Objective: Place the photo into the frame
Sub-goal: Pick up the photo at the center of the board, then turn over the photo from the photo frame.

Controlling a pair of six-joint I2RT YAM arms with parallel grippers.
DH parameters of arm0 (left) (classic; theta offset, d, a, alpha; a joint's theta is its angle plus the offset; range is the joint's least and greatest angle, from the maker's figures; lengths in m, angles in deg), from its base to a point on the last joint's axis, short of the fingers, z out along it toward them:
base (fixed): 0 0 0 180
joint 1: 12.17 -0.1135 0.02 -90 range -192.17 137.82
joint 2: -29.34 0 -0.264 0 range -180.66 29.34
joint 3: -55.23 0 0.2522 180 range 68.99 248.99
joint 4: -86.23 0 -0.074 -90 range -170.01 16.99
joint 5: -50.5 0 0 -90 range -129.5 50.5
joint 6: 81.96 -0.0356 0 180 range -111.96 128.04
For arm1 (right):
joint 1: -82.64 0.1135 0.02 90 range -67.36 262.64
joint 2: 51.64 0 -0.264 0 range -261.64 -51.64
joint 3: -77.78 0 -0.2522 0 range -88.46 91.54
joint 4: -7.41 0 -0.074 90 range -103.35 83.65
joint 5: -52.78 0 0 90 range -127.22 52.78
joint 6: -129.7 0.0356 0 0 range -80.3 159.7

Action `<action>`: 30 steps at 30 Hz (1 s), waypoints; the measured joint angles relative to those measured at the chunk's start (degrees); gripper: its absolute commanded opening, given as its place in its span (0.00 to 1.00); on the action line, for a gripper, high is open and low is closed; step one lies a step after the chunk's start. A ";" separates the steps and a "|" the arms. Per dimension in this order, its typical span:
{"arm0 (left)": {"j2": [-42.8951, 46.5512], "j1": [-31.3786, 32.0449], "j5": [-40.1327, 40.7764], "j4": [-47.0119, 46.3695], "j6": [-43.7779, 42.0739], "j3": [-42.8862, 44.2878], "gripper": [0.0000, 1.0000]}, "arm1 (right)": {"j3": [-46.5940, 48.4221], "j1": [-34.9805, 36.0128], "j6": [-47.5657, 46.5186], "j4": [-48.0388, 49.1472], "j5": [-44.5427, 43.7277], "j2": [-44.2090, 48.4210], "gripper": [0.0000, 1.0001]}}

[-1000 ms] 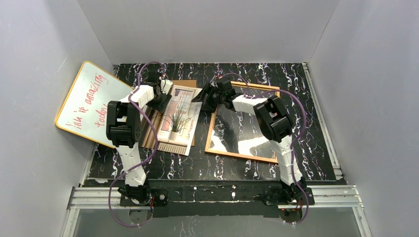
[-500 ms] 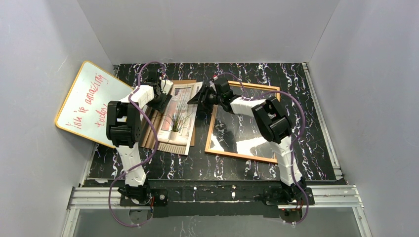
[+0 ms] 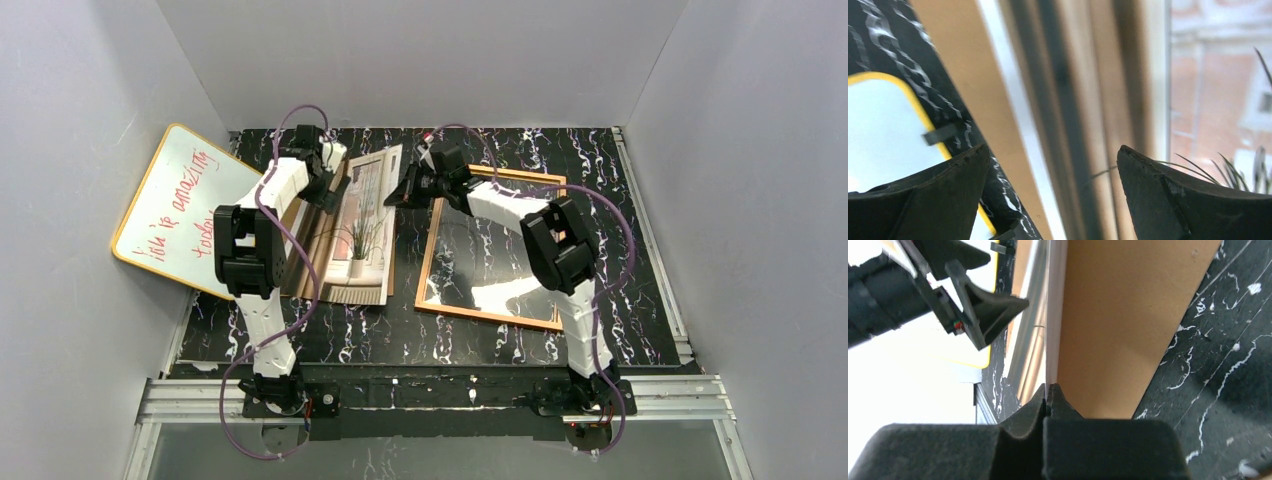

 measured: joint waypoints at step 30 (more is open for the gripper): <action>0.37 -0.02 -5.18 3.04 8.20 11.08 0.98 | 9.55 -27.36 -36.89 -47.23 -58.42 46.03 0.01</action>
